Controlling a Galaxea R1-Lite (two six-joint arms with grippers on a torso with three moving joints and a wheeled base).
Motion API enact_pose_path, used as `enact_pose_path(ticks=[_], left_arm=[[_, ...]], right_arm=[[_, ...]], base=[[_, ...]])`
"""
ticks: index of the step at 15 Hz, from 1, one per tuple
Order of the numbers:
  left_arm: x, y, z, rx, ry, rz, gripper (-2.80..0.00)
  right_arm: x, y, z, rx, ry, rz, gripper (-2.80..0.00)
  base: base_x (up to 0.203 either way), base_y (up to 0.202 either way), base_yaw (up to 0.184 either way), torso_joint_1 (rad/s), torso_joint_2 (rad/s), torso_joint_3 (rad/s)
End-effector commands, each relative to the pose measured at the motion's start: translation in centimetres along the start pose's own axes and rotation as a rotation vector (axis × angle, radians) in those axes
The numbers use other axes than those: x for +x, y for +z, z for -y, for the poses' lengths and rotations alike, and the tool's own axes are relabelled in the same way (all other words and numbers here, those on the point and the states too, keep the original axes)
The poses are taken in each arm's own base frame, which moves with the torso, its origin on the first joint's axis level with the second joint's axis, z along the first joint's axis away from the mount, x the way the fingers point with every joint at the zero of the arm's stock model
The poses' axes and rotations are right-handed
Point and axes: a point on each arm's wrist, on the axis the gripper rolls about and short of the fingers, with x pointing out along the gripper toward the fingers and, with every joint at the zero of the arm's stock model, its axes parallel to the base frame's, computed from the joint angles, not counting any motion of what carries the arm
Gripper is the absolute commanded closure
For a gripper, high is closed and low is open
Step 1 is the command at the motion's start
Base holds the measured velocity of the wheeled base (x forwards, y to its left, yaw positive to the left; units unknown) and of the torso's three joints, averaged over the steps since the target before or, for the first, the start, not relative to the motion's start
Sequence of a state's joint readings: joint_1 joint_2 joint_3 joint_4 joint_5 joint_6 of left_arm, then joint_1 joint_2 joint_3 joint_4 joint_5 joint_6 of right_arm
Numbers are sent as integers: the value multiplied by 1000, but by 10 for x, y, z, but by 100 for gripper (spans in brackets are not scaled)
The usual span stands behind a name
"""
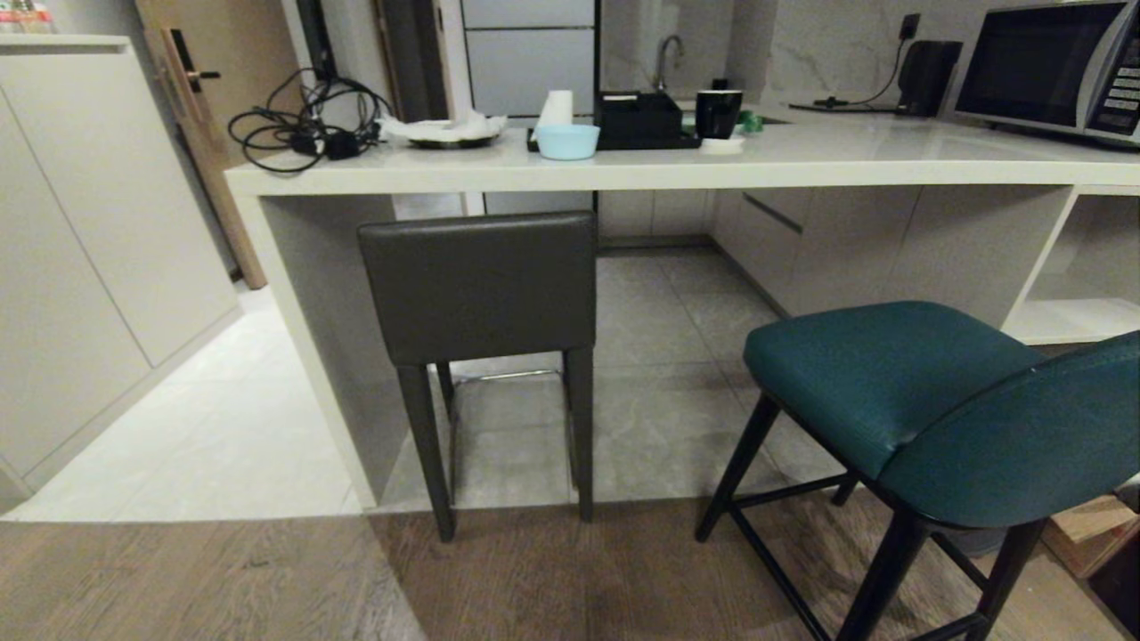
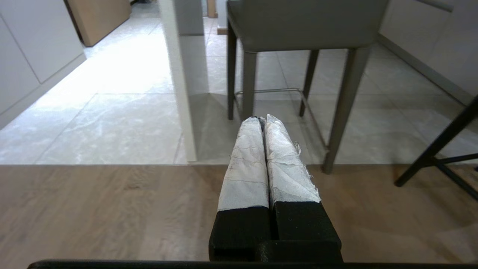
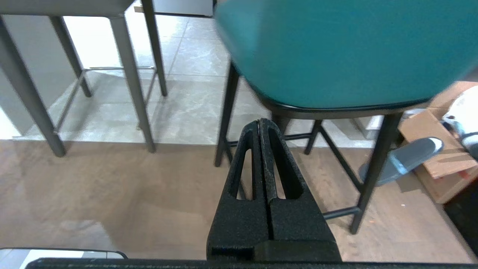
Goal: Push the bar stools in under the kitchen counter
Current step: Pull the gray chair out from under the dining table
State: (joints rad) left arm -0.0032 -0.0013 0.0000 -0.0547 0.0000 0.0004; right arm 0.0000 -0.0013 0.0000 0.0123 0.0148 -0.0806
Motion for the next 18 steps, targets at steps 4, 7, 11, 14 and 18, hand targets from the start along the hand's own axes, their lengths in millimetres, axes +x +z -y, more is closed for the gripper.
enact_pose_path(ticks=[4, 7, 11, 14, 18], left_arm=[[1, -5, 0, 0, 0, -19, 0], [1, -5, 0, 0, 0, -19, 0], [1, -5, 0, 0, 0, -19, 0], [1, -5, 0, 0, 0, -19, 0], [1, -5, 0, 0, 0, -19, 0]], right_arm=[[0, 0, 0, -1, 1, -3, 0], [0, 0, 0, -1, 1, -2, 0], [0, 0, 0, -2, 1, -2, 0], [0, 0, 0, -2, 2, -3, 0], [0, 0, 0, -2, 4, -2, 0]], base=[[0, 197, -1, 5, 2, 2], [0, 198, 0, 2, 1, -3], [0, 195, -4, 3, 0, 1], [0, 115, -5, 3, 5, 2], [0, 0, 0, 0, 0, 0]])
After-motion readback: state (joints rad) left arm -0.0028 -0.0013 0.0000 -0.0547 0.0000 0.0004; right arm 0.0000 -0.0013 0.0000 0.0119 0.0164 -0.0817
